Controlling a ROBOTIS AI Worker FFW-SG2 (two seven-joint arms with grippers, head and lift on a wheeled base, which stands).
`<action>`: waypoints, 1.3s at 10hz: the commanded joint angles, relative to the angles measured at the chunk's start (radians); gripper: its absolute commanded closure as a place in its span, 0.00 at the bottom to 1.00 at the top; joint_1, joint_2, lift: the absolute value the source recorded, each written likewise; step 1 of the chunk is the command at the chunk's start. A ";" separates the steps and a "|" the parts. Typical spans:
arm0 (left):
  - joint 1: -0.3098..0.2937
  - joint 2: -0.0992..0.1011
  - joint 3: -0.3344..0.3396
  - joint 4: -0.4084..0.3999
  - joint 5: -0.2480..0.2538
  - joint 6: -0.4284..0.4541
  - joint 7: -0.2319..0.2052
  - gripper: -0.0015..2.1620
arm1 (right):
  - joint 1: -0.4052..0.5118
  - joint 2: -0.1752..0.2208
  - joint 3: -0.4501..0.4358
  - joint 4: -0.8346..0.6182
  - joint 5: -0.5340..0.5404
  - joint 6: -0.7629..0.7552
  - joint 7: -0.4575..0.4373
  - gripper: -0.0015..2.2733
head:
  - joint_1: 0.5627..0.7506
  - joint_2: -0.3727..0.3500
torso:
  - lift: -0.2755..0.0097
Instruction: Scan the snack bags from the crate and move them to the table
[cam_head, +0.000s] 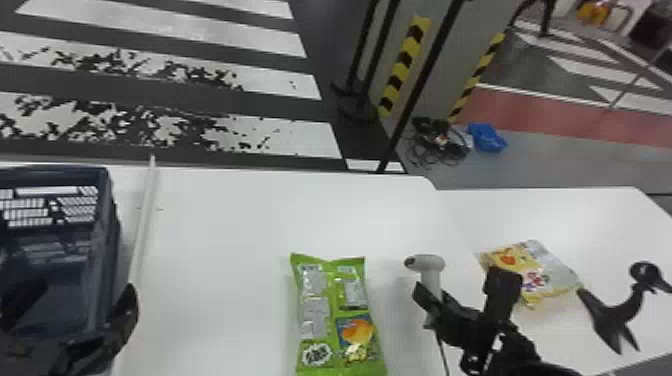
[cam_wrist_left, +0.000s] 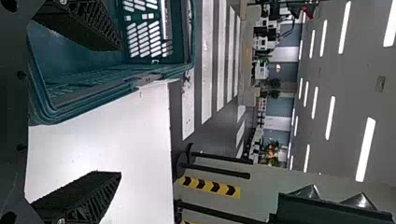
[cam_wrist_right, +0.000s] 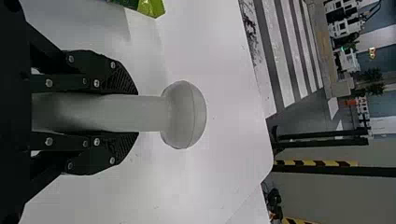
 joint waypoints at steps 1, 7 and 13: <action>0.016 -0.005 -0.001 -0.004 -0.011 -0.003 0.000 0.02 | -0.025 -0.021 0.016 0.078 0.008 -0.067 0.009 0.99 | 0.70 0.03 | 0.63; 0.018 -0.009 -0.012 -0.008 -0.016 -0.006 -0.004 0.02 | -0.064 -0.053 0.014 0.225 0.018 -0.159 0.090 0.88 | 0.70 0.03 | 0.63; 0.006 -0.008 -0.021 -0.018 -0.016 0.006 -0.004 0.02 | 0.033 -0.040 0.010 0.027 0.002 -0.140 0.076 0.00 | 0.70 0.03 | 0.63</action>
